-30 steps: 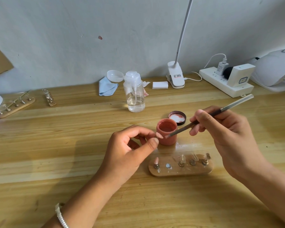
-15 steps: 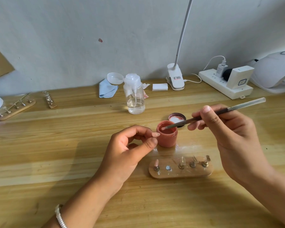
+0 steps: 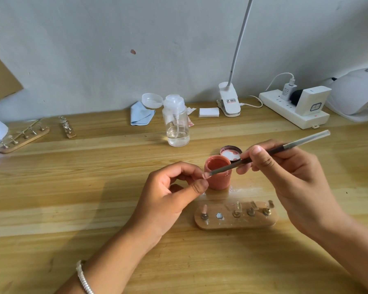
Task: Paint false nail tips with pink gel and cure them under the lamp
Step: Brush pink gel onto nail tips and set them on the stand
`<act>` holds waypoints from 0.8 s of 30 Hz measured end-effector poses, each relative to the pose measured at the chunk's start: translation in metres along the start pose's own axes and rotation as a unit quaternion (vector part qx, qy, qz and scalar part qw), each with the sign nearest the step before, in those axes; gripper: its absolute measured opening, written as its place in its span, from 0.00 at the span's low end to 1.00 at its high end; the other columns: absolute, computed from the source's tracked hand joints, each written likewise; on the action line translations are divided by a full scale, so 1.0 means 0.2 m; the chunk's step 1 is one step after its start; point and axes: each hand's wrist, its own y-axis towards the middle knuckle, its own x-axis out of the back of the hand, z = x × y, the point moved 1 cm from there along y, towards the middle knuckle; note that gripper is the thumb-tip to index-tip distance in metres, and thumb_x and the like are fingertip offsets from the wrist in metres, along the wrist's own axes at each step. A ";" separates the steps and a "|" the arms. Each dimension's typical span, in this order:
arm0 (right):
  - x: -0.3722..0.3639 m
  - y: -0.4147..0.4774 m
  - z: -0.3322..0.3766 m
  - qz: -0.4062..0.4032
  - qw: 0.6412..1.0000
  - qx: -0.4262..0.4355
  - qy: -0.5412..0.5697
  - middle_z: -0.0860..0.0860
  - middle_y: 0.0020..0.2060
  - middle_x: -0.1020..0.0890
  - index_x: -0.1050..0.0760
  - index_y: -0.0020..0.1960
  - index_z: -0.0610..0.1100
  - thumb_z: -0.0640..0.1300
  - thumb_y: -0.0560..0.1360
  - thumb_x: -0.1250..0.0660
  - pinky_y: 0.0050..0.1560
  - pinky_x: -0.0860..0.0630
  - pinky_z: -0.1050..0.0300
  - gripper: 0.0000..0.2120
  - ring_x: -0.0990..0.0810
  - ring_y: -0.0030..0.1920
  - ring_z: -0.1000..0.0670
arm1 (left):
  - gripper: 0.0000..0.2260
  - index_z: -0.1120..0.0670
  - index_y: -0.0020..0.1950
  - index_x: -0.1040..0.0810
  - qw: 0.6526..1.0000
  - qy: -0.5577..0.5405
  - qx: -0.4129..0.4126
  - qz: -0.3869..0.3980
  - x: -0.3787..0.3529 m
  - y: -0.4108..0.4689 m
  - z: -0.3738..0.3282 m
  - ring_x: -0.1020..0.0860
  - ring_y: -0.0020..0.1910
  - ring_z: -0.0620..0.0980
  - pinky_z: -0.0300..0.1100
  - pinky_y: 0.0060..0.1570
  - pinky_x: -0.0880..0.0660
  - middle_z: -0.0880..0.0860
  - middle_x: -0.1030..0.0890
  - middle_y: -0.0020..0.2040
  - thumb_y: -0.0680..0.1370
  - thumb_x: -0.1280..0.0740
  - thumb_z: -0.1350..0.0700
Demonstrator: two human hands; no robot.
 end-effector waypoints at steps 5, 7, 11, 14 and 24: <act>0.03 0.03 0.00 -0.063 0.998 -0.007 0.005 0.51 0.32 0.16 0.20 0.44 0.39 0.42 0.77 0.35 0.45 0.25 0.69 0.08 0.18 0.37 0.57 | 0.04 0.49 0.42 0.15 1.000 -0.011 0.001 0.000 0.00 0.00 -0.01 0.21 0.41 0.40 0.33 0.41 0.26 0.44 0.17 0.39 0.69 0.26 0.56; 0.03 0.03 0.00 -0.059 0.998 0.000 0.009 0.51 0.34 0.15 0.18 0.43 0.45 0.44 0.77 0.34 0.44 0.24 0.66 0.08 0.18 0.37 0.55 | 0.04 0.50 0.42 0.15 1.000 -0.010 0.005 0.000 0.00 0.00 0.00 0.21 0.41 0.40 0.33 0.41 0.26 0.44 0.17 0.39 0.69 0.26 0.56; 0.01 0.01 0.00 0.006 1.000 0.015 0.014 0.51 0.37 0.14 0.19 0.47 0.40 0.40 0.79 0.37 0.48 0.24 0.67 0.08 0.17 0.41 0.56 | 0.04 0.53 0.41 0.16 1.000 -0.006 0.011 -0.005 0.00 0.00 0.00 0.21 0.42 0.41 0.34 0.43 0.25 0.46 0.17 0.40 0.68 0.25 0.56; 0.00 0.00 0.00 0.027 1.000 0.008 0.008 0.51 0.37 0.14 0.21 0.50 0.36 0.37 0.79 0.38 0.49 0.24 0.69 0.08 0.16 0.42 0.58 | 0.04 0.49 0.41 0.16 1.000 -0.011 0.014 0.003 0.00 0.00 0.00 0.21 0.41 0.40 0.31 0.39 0.27 0.45 0.17 0.39 0.68 0.25 0.55; 0.02 0.02 -0.01 -0.042 0.999 0.004 0.010 0.51 0.34 0.15 0.21 0.47 0.37 0.41 0.78 0.36 0.46 0.25 0.67 0.08 0.18 0.40 0.56 | 0.03 0.51 0.43 0.16 0.999 -0.025 0.021 0.001 0.00 0.00 0.00 0.21 0.41 0.40 0.31 0.38 0.27 0.54 0.15 0.44 0.71 0.24 0.54</act>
